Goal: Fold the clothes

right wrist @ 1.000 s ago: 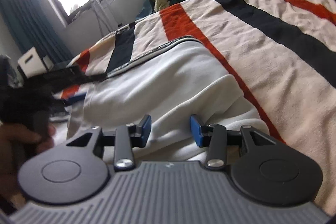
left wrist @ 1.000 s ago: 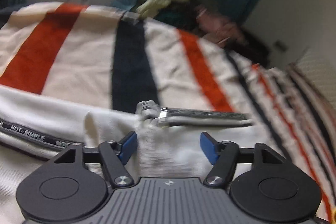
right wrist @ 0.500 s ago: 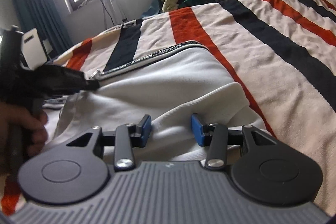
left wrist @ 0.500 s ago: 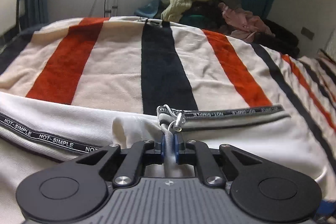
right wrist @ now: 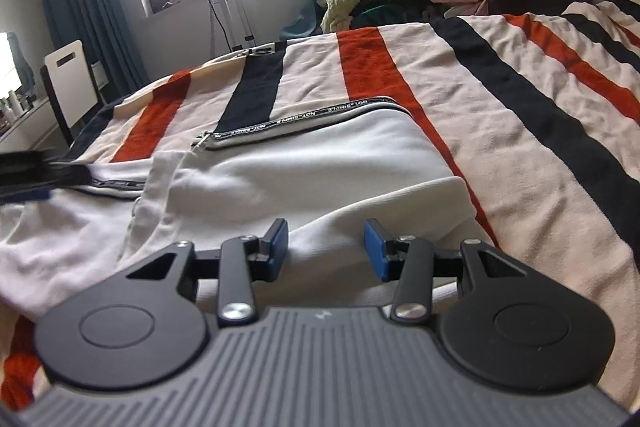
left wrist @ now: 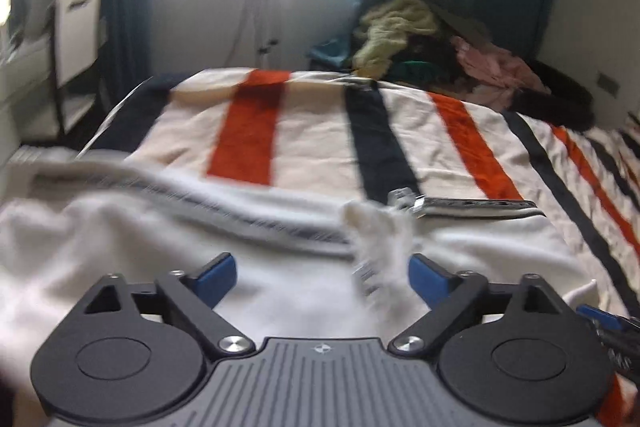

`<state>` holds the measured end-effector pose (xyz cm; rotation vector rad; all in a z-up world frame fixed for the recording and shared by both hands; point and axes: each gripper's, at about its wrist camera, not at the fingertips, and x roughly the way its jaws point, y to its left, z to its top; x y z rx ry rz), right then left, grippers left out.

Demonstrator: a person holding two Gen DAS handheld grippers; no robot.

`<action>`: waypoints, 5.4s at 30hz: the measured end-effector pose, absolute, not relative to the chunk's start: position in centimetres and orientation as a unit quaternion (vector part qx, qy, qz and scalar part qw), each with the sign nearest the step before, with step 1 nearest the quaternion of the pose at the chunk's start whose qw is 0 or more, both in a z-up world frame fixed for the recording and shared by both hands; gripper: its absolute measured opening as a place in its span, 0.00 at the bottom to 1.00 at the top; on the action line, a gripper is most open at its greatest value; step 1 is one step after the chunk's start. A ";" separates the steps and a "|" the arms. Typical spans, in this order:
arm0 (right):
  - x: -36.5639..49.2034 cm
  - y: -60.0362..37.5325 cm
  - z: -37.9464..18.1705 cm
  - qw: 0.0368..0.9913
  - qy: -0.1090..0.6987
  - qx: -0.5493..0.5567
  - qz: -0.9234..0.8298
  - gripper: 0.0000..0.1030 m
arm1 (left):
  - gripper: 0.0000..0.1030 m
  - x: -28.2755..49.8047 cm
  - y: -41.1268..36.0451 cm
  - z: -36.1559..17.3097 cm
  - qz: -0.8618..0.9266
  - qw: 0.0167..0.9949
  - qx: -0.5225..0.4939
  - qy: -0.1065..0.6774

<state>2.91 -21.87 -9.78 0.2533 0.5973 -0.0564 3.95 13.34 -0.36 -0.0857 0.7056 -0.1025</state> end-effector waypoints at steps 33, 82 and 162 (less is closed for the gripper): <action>1.6 -21.3 -10.5 0.943 0.310 0.118 -0.034 0.79 | 0.67 -4.2 35.8 -4.7 0.167 0.830 -0.496 0.193; -3.7 -39.6 -11.9 0.824 0.193 0.429 -0.316 0.80 | 0.10 2.2 -22.6 -10.4 -0.048 0.979 0.179 0.084; 0.8 -31.6 -13.1 0.854 0.244 0.459 -0.024 0.83 | 0.80 3.1 11.1 -10.9 -0.101 0.825 -0.394 0.392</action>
